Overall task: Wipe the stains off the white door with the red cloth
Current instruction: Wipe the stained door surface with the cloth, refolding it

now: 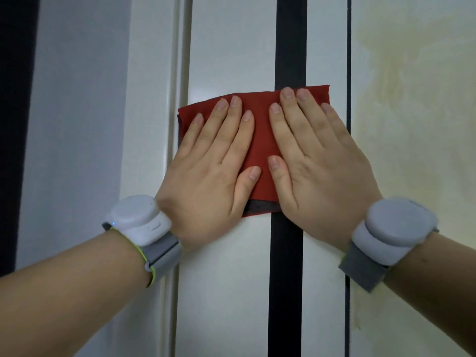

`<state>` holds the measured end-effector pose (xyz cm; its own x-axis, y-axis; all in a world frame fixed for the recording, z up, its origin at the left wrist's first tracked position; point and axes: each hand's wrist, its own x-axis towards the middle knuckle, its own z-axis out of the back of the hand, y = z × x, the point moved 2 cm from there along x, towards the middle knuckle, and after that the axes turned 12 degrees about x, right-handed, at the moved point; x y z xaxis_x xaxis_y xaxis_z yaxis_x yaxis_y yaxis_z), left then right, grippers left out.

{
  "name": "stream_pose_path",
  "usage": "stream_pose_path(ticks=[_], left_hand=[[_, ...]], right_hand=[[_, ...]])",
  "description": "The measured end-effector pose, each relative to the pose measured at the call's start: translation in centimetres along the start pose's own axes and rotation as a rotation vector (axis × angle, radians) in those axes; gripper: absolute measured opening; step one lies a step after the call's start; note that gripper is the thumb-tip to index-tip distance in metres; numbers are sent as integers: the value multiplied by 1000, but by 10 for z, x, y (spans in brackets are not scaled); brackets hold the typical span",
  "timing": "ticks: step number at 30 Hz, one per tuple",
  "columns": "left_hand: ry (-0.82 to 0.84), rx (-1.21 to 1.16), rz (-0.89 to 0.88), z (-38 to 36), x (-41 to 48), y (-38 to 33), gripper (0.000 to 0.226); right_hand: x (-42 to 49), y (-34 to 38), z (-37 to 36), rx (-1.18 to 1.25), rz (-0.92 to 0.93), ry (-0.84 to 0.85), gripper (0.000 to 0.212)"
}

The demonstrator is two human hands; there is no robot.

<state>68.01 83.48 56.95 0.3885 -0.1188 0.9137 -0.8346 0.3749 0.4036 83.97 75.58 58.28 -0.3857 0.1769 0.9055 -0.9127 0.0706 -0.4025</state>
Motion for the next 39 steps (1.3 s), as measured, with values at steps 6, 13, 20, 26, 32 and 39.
stream_pose_path(ticks=[6,13,20,26,32,39], left_hand=[[11,11,-14,-1,-28,-13,67],[25,8,-15,1,-56,-26,66],[53,-4,-24,3,-96,-43,66],[71,-32,-16,4,-137,-63,66],[84,-32,-5,2,-175,-80,65],[151,-47,14,2,-225,-105,65]], right_hand=[[-31,14,-4,1,-30,34,62],[-58,27,-6,-14,-35,63,63],[-100,46,-7,12,-46,83,62],[-140,65,-10,47,-53,99,62],[-178,80,-14,66,-64,109,61],[-228,102,-16,102,-80,172,60]])
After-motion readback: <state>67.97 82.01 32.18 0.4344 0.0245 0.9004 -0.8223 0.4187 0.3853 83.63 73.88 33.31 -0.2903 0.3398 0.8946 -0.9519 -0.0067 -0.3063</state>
